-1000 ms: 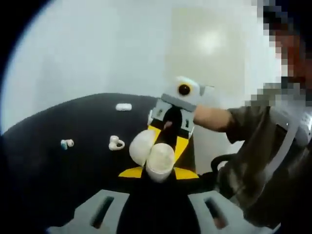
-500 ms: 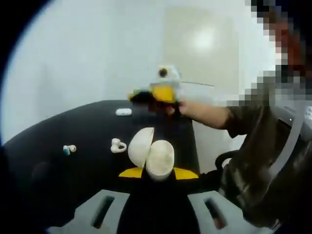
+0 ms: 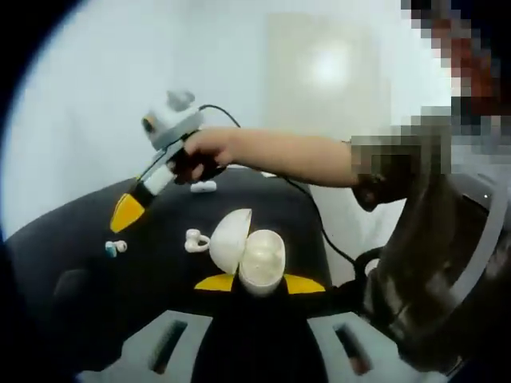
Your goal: Pick up three earphones and place each one into its charging case using tactile feedback, ensure that each earphone is properly inserted and securely positioned inside the case.
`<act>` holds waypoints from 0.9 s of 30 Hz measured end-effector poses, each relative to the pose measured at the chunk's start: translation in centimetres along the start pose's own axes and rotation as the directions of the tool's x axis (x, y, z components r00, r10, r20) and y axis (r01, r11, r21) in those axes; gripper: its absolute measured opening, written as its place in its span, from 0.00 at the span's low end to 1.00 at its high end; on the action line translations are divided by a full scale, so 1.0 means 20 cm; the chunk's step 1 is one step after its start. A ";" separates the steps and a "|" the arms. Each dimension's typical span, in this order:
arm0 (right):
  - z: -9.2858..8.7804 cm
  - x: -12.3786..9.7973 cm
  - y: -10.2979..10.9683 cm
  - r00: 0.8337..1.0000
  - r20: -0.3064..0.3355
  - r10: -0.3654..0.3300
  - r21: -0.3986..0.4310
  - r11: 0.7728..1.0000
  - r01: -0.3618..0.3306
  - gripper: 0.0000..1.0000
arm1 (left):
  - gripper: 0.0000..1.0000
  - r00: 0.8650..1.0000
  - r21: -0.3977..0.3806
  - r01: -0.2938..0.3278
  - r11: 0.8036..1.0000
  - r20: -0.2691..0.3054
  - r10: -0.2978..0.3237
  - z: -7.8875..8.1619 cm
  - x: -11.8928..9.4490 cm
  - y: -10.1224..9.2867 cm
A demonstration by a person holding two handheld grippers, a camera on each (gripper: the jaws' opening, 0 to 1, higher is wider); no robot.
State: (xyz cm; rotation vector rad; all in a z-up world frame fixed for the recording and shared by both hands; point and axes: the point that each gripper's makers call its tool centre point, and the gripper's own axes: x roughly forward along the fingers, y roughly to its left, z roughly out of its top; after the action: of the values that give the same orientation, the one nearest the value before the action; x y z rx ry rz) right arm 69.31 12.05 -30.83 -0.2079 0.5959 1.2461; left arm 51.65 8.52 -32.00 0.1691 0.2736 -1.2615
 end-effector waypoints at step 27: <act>0.01 -0.59 0.70 0.931 0.319 -0.176 -0.579 0.741 0.339 0.04 | 0.18 1.000 -0.067 -0.019 0.998 0.001 0.019 0.00 -0.01 0.05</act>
State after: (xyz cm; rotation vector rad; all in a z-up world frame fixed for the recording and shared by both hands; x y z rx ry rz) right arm 54.16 6.88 -22.02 -0.6684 -0.0935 1.1339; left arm 52.49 8.89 -31.96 0.1130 0.3116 -1.2319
